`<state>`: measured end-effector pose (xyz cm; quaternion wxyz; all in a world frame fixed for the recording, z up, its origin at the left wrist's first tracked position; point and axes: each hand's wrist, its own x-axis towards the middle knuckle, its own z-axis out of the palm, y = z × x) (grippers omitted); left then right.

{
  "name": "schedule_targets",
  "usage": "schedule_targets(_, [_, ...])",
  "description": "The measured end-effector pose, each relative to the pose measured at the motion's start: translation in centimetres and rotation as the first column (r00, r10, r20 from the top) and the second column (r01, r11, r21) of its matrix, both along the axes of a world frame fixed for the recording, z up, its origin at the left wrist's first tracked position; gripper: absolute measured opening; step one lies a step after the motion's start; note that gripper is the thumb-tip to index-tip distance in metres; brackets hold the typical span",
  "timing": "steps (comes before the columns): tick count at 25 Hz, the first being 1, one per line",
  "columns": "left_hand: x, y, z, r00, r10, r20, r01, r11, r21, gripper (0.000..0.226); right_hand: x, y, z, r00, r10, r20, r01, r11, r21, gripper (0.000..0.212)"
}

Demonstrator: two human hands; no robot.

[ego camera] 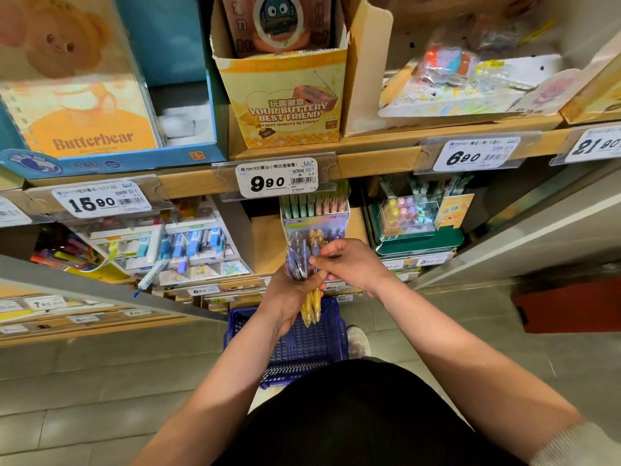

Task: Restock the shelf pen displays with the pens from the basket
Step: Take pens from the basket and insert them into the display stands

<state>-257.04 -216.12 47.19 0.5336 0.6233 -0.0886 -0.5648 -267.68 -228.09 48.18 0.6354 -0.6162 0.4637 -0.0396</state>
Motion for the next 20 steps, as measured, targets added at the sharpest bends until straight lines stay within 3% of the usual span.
schedule_targets(3, [0.1, 0.0, -0.1, 0.999, -0.020, 0.041, 0.019, 0.999, 0.028, 0.027, -0.1, 0.0, -0.1, 0.996, -0.084, 0.037, 0.082, 0.995, 0.062, 0.019])
schedule_targets(6, [0.4, 0.0, 0.1, 0.999, 0.022, -0.026, -0.021, 0.997, 0.073, 0.022, -1.5, -1.8, -0.1, 0.973, -0.207, 0.100, 0.196, 0.975, 0.105, 0.019])
schedule_targets(11, [0.9, -0.2, 0.3, 0.992, 0.086, -0.097, -0.078, 0.993, 0.087, 0.025, -3.7, -5.0, -1.6, 0.918, -0.382, 0.103, 0.396, 0.891, -0.222, 0.009])
schedule_targets(14, [1.1, -0.2, 0.1, 0.987, 0.112, -0.113, -0.100, 0.989, 0.107, 0.023, -3.5, -5.2, -3.0, 0.942, -0.326, 0.075, 0.327, 0.850, -0.413, 0.009])
schedule_targets(20, [1.5, -0.1, -0.2, 0.990, 0.113, -0.088, -0.105, 0.991, 0.082, 0.022, -2.6, -4.7, -5.0, 0.972, -0.234, -0.009, 0.188, 0.805, -0.562, 0.013])
